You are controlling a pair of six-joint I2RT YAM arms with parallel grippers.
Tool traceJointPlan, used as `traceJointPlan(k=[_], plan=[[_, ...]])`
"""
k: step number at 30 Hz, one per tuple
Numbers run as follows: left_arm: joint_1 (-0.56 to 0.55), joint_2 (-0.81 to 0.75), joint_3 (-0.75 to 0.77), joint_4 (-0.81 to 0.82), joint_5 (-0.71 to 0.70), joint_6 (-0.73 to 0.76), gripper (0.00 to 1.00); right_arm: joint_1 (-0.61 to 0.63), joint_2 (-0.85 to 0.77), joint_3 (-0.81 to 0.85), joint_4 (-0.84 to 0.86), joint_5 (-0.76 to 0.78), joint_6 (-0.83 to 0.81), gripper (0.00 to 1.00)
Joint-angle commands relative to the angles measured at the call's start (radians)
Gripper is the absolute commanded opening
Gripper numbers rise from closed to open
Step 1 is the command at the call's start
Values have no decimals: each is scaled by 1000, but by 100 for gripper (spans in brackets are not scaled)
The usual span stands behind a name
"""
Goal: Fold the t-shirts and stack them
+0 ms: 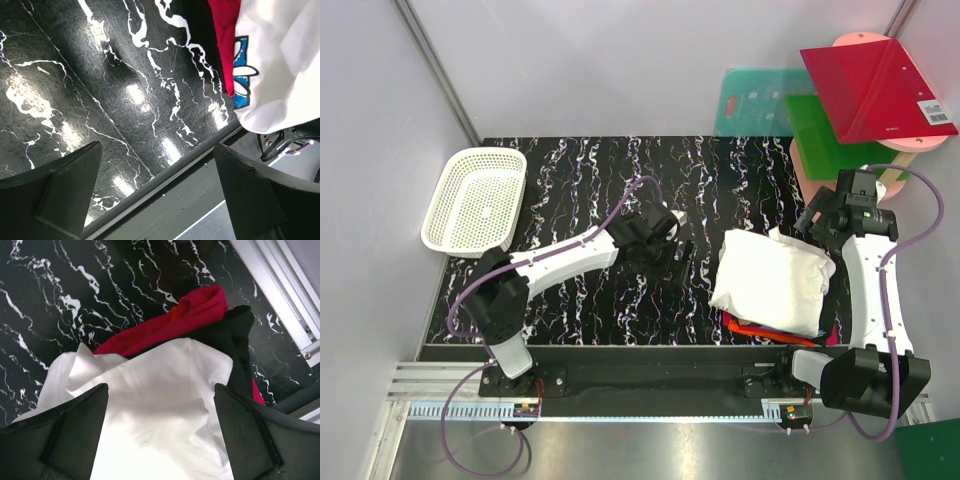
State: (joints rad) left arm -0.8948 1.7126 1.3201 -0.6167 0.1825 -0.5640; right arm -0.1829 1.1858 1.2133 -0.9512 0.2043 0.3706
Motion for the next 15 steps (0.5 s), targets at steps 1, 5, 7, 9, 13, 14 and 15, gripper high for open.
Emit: traceJointPlan(k=[1,5,7,9,13,14,15], plan=[[20,13,41,28,21,18,99,-7,-17,9,8,-68,-48,93],[25,39,65,29,38,15,99,-24,-11,-1,-53,-74,-27,93],[25,56,74,28,49,13,99,-39,-15,-11,-75,-106,-24,93],[25,70,85,28,55,15,99,-91,-21,-29,-80,-129,-29,93],[25,81,100,28,51,18,99,-170,-41,-44,-70,-152,7,92],[25,76,102,28,31,19,99,-184,-48,-49,-63,-184,19,93],[25,55,100,37,16,15,99,-194,-55,-49,-55,-200,18,92]])
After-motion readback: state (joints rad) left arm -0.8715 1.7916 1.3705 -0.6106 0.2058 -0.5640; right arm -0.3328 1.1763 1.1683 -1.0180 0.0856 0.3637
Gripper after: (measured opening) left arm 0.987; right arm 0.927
